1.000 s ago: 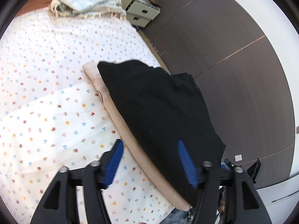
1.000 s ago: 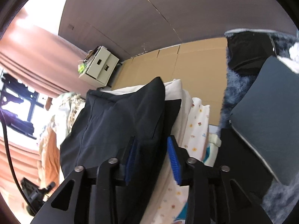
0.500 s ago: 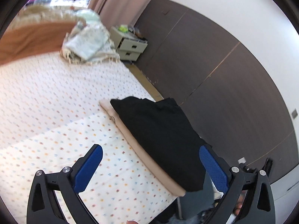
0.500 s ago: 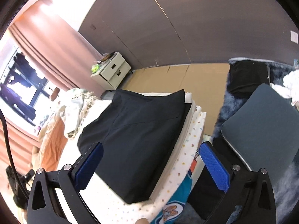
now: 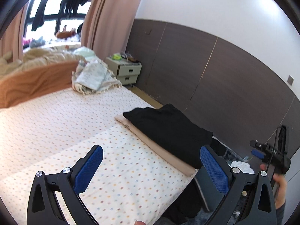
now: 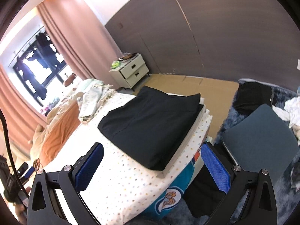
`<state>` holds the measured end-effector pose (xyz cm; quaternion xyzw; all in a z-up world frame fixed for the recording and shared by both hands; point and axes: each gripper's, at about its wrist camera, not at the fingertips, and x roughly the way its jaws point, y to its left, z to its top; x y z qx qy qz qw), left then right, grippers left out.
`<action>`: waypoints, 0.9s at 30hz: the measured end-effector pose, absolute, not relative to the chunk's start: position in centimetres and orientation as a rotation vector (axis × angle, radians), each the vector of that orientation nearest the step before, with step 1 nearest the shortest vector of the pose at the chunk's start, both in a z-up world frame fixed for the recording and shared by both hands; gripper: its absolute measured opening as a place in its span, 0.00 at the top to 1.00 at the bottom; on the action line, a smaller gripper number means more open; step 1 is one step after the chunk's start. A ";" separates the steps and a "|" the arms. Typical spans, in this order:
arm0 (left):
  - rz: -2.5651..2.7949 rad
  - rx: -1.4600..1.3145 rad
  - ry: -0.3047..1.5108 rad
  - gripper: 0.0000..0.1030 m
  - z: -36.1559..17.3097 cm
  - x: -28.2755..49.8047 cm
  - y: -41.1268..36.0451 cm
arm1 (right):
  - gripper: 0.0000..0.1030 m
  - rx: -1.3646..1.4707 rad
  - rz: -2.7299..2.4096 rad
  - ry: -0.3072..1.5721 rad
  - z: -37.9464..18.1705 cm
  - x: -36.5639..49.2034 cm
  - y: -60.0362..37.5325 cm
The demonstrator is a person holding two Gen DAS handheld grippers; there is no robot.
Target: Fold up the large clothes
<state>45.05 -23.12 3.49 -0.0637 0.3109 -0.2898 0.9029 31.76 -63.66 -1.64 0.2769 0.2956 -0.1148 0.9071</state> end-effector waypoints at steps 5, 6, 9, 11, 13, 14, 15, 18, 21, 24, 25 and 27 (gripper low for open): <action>-0.561 -0.112 0.561 0.00 4.7 40.5 -20.0 | 0.00 0.490 -0.205 0.592 0.0 29.7 -60.3; -0.550 -0.111 0.548 0.00 4.8 39.8 -19.4 | 0.00 0.480 -0.197 0.593 0.1 29.5 -59.8; -0.515 -0.102 0.505 0.00 5.3 37.2 -17.7 | 0.00 0.440 -0.169 0.589 0.7 28.1 -57.8; -0.493 -0.098 0.476 0.00 5.5 35.3 -16.5 | 0.00 0.413 -0.157 0.577 0.9 27.1 -56.6; -0.474 -0.109 0.461 0.00 5.6 33.5 -15.2 | 0.00 0.402 -0.136 0.568 1.0 26.1 -55.7; -0.465 -0.112 0.457 0.00 5.6 32.8 -14.7 | 0.00 0.397 -0.129 0.566 1.0 25.6 -55.3; -0.451 -0.111 0.450 0.00 5.6 31.8 -14.2 | 0.00 0.389 -0.119 0.564 1.0 25.1 -54.7; -0.421 -0.099 0.426 0.00 5.6 29.3 -13.2 | 0.00 0.362 -0.094 0.551 1.0 23.4 -53.3; -0.395 -0.087 0.403 0.00 5.3 26.8 -12.3 | 0.00 0.332 -0.067 0.549 0.8 21.9 -52.1; -0.387 -0.116 0.391 0.00 4.8 24.4 -11.2 | 0.00 0.305 -0.031 0.546 0.8 20.3 -50.9; -0.369 -0.110 0.381 0.00 4.5 23.5 -11.0 | 0.00 0.290 -0.023 0.541 0.8 19.6 -50.4; -0.349 -0.105 0.362 0.00 4.2 22.0 -10.6 | 0.00 0.259 -0.009 0.535 0.7 18.5 -49.5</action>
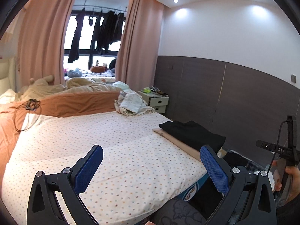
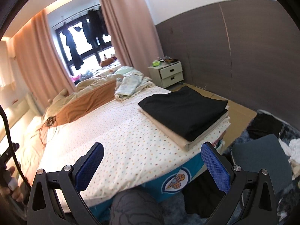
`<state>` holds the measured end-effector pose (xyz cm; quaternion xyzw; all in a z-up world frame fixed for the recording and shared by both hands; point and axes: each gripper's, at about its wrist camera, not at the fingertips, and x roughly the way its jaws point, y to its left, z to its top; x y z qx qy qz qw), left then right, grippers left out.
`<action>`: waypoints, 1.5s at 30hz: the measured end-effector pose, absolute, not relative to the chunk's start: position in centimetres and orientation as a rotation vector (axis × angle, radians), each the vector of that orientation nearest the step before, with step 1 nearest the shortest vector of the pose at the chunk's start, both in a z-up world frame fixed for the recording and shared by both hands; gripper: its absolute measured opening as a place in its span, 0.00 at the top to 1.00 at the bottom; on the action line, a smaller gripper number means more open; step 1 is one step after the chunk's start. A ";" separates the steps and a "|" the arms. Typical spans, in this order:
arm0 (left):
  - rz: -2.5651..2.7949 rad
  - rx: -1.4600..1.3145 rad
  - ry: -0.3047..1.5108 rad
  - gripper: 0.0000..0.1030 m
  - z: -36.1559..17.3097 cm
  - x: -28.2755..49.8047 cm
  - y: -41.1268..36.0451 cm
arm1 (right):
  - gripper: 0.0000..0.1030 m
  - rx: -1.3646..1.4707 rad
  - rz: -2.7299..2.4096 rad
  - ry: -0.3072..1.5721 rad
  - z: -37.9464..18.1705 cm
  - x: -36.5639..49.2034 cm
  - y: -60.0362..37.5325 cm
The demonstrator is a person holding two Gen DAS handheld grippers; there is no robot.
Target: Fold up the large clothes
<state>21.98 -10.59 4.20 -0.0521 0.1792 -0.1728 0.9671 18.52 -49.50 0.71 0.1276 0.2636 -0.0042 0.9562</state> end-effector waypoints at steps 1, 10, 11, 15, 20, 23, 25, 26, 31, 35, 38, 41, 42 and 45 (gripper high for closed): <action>-0.350 -0.113 0.357 0.00 4.0 21.2 -10.3 | 0.00 0.244 -0.001 0.534 0.6 18.0 -49.2; -0.259 -0.112 0.336 0.00 1.2 15.2 -8.4 | 0.00 0.163 0.065 0.474 -1.1 13.3 -45.8; -0.246 -0.104 0.331 0.00 1.0 14.4 -8.4 | 0.00 0.162 0.070 0.464 -1.3 12.9 -45.5; -0.204 -0.075 0.294 0.00 0.3 11.4 -8.1 | 0.00 0.152 0.066 0.450 -2.2 11.7 -44.6; -0.193 -0.073 0.278 0.00 0.0 8.6 -7.9 | 0.00 0.173 0.082 0.470 -3.9 10.4 -43.8; -0.194 -0.070 0.280 0.00 -0.3 7.5 -7.8 | 0.00 0.182 0.089 0.474 -5.0 9.6 -42.9; -0.199 -0.073 0.272 0.00 -0.4 6.5 -7.7 | 0.00 0.174 0.096 0.470 -5.3 9.2 -42.3; -0.201 -0.076 0.268 0.00 -0.5 6.2 -7.6 | 0.00 0.159 0.091 0.464 -5.4 9.0 -41.8; -0.185 -0.072 0.259 0.00 -0.5 5.9 -7.2 | 0.00 0.114 0.114 0.448 -5.8 8.3 -40.2; -0.175 -0.074 0.261 0.00 -0.7 5.6 -7.0 | 0.00 0.115 0.111 0.449 -5.8 8.3 -39.7; -0.173 -0.089 0.257 0.00 -0.9 5.5 -7.0 | 0.00 0.118 0.111 0.448 -5.8 8.1 -39.5; -0.173 -0.082 0.264 0.00 -1.1 5.5 -7.1 | 0.00 0.107 0.113 0.446 -5.7 8.0 -39.0; -0.172 -0.079 0.265 0.00 -1.2 5.5 -7.2 | 0.00 0.105 0.117 0.447 -5.7 8.0 -39.1; -0.176 -0.072 0.266 0.00 -1.3 5.4 -7.4 | 0.00 0.105 0.135 0.442 -5.6 7.8 -38.6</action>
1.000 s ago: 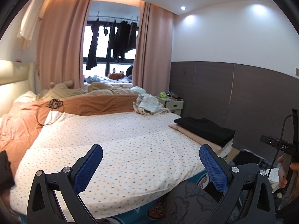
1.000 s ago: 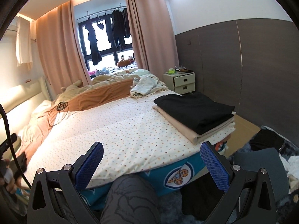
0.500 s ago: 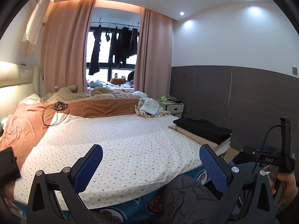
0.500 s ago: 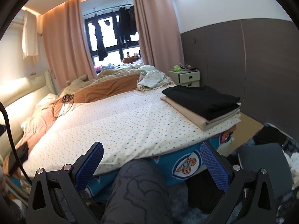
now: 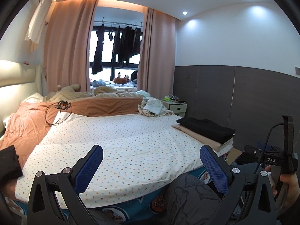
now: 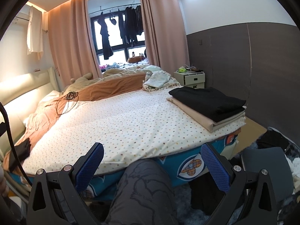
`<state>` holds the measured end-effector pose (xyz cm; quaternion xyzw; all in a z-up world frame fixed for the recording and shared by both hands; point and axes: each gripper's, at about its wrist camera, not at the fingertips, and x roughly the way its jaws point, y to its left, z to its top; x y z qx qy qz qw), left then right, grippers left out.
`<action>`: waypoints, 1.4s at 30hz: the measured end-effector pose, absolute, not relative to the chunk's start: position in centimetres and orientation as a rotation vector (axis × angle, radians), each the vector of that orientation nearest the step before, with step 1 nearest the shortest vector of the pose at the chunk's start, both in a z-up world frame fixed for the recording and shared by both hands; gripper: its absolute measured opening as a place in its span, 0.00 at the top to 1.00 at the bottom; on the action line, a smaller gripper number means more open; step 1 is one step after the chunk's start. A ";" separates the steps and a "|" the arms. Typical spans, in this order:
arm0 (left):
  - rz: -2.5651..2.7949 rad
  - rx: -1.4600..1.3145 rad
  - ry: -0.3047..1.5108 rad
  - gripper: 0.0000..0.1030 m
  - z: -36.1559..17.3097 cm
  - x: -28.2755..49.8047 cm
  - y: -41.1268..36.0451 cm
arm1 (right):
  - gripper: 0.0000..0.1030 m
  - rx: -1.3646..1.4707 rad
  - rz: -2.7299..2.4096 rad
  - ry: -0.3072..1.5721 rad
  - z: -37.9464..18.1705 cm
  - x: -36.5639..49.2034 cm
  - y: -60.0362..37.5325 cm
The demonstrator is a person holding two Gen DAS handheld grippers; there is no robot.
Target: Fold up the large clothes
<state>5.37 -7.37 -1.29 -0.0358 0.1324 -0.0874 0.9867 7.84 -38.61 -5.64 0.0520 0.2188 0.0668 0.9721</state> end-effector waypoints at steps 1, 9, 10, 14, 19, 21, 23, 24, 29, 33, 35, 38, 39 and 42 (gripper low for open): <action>-0.174 -0.069 0.266 0.00 -1.3 5.4 -7.4 | 0.00 0.108 0.140 0.439 -5.6 7.8 -38.5; -0.168 -0.062 0.266 0.00 -1.5 5.2 -7.4 | 0.00 0.097 0.137 0.450 -5.8 7.9 -37.3; -0.167 -0.059 0.267 0.00 -1.6 5.2 -7.4 | 0.00 0.099 0.135 0.449 -5.8 7.9 -37.3; -0.159 -0.055 0.273 0.00 -1.7 5.1 -7.3 | 0.00 0.105 0.125 0.443 -5.8 7.9 -37.2; -0.154 -0.054 0.271 0.00 -1.8 5.0 -7.4 | 0.00 0.107 0.124 0.450 -5.8 7.8 -37.0; -0.155 -0.052 0.269 0.00 -1.9 5.0 -7.4 | 0.00 0.106 0.125 0.451 -5.8 7.7 -36.8; -0.153 -0.049 0.268 0.00 -1.8 5.0 -7.4 | 0.00 0.103 0.121 0.450 -5.8 7.6 -36.7; -0.154 -0.051 0.268 0.00 -1.8 4.9 -7.5 | 0.00 0.102 0.120 0.450 -5.8 7.6 -36.6; -0.153 -0.050 0.265 0.00 -1.8 4.9 -7.5 | 0.00 0.102 0.123 0.447 -5.8 7.4 -36.5; -0.151 -0.044 0.259 0.00 -2.0 4.7 -7.8 | 0.00 0.103 0.124 0.446 -5.8 7.4 -36.6; -0.149 -0.045 0.260 0.00 -2.0 4.7 -7.9 | 0.00 0.103 0.123 0.447 -5.8 7.4 -36.6; -0.154 -0.042 0.253 0.00 -2.0 4.5 -8.0 | 0.00 0.102 0.122 0.448 -5.8 7.4 -36.6; -0.153 -0.042 0.253 0.00 -2.1 4.5 -8.0 | 0.00 0.101 0.121 0.448 -5.8 7.4 -36.6; -0.155 -0.045 0.252 0.00 -2.1 4.4 -8.0 | 0.00 0.098 0.116 0.448 -5.8 7.4 -36.7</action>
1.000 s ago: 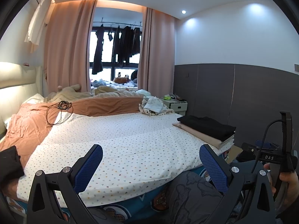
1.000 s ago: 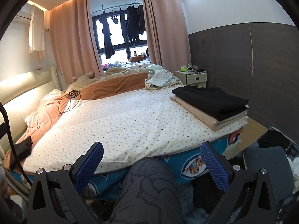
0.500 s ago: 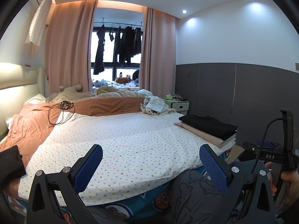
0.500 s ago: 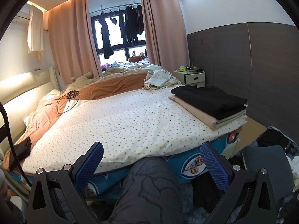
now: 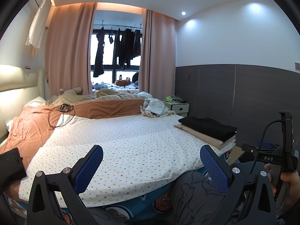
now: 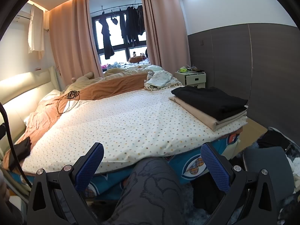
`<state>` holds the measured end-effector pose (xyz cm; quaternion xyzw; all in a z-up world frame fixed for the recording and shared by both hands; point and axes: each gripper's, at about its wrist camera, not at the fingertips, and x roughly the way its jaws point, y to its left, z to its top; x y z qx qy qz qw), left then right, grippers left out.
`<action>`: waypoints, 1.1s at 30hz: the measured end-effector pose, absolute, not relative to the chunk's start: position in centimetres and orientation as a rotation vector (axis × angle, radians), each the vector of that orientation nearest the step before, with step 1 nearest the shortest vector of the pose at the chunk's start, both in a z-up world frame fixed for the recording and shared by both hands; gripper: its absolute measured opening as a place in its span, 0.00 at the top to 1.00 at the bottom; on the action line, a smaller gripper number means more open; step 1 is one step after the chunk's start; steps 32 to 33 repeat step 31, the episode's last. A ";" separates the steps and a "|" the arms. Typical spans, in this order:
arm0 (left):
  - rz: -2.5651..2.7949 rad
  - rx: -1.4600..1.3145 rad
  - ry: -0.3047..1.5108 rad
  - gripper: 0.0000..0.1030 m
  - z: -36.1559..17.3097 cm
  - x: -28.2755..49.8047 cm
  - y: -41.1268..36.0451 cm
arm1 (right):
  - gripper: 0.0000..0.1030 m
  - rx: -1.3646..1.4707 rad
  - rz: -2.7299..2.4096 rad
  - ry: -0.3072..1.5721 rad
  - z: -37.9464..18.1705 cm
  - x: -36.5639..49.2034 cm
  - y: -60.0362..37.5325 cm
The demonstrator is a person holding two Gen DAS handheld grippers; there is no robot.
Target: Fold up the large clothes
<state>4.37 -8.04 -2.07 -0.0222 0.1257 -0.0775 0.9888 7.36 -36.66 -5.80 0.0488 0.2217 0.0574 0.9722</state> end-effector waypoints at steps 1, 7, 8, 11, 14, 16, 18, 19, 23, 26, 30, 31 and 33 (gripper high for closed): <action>-0.155 -0.044 0.252 0.00 -2.1 4.4 -8.0 | 0.00 0.098 0.112 0.446 -5.8 7.3 -36.7; -0.149 -0.051 0.254 0.00 -2.2 4.1 -8.1 | 0.00 0.083 0.120 0.428 -5.5 6.6 -36.4; -0.148 -0.051 0.254 0.00 -2.2 4.1 -8.2 | 0.00 0.082 0.123 0.428 -5.5 6.5 -36.3; -0.149 -0.051 0.256 0.00 -2.2 4.0 -8.2 | 0.00 0.079 0.124 0.428 -5.5 6.5 -36.3; -0.150 -0.054 0.252 0.00 -2.2 4.0 -8.2 | 0.00 0.078 0.106 0.416 -5.5 6.7 -36.5; -0.148 -0.054 0.250 0.00 -2.2 4.0 -8.2 | 0.00 0.085 0.094 0.413 -5.4 7.0 -36.7; -0.153 -0.048 0.253 0.00 -2.3 4.2 -8.3 | 0.00 0.093 0.096 0.418 -5.4 7.4 -36.7; -0.149 -0.045 0.254 0.00 -2.4 4.3 -8.3 | 0.00 0.096 0.093 0.417 -5.4 7.5 -36.6; -0.147 -0.058 0.263 0.00 -2.6 4.7 -8.1 | 0.00 0.104 0.080 0.427 -5.5 8.3 -36.4; -0.150 -0.063 0.267 0.00 -2.7 5.0 -7.8 | 0.00 0.115 0.072 0.429 -5.6 8.6 -36.1; -0.153 -0.066 0.266 0.00 -2.7 5.1 -7.3 | 0.00 0.120 0.045 0.424 -5.4 8.7 -35.7; -0.150 -0.069 0.269 0.00 -2.8 5.1 -7.1 | 0.00 0.126 0.035 0.425 -5.4 8.8 -35.5; -0.150 -0.069 0.269 0.00 -2.8 5.1 -7.1 | 0.00 0.126 0.035 0.425 -5.4 8.8 -35.5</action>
